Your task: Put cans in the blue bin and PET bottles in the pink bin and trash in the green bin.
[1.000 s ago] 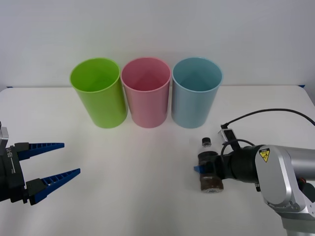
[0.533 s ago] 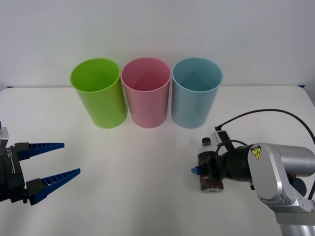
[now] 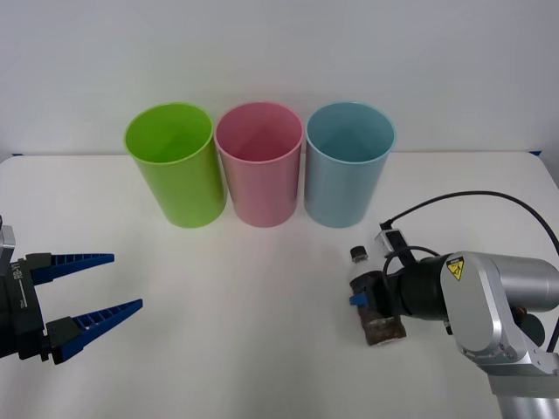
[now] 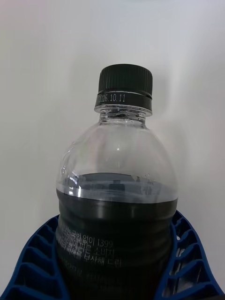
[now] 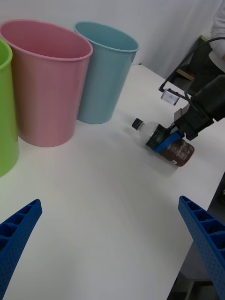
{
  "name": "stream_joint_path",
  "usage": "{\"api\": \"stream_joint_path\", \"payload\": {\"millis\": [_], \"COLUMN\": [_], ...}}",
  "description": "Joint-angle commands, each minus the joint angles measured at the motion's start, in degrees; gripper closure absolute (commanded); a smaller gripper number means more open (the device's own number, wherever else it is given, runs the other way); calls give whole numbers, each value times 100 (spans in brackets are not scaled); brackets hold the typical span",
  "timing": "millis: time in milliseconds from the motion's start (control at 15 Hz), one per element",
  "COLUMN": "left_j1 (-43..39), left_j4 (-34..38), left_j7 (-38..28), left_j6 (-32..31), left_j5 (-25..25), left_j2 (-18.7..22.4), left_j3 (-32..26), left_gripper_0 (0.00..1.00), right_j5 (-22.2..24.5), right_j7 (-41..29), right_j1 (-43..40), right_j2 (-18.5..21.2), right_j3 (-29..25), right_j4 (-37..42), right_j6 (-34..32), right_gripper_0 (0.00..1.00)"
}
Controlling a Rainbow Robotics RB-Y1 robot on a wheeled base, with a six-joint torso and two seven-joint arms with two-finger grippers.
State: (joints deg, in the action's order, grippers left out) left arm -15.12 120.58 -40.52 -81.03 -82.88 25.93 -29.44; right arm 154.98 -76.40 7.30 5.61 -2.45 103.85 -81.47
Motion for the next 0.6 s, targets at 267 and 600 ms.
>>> {"api": "stream_joint_path", "payload": {"millis": [267, 600], "left_j1": [0, 0], "left_j4": [0, 0], "left_j7": [0, 0], "left_j6": [0, 0], "left_j5": [0, 0], "left_j2": [0, 0], "left_j3": [0, 0], "left_gripper_0": [0, 0], "right_j5": [-846, -3044], "right_j7": [345, 1004], "right_j1": [-150, -835], "right_j2": [177, 739], "right_j3": [-89, -493], "right_j4": [584, 1638], "right_j6": [-18, 26], "right_gripper_0": [100, 100]}}
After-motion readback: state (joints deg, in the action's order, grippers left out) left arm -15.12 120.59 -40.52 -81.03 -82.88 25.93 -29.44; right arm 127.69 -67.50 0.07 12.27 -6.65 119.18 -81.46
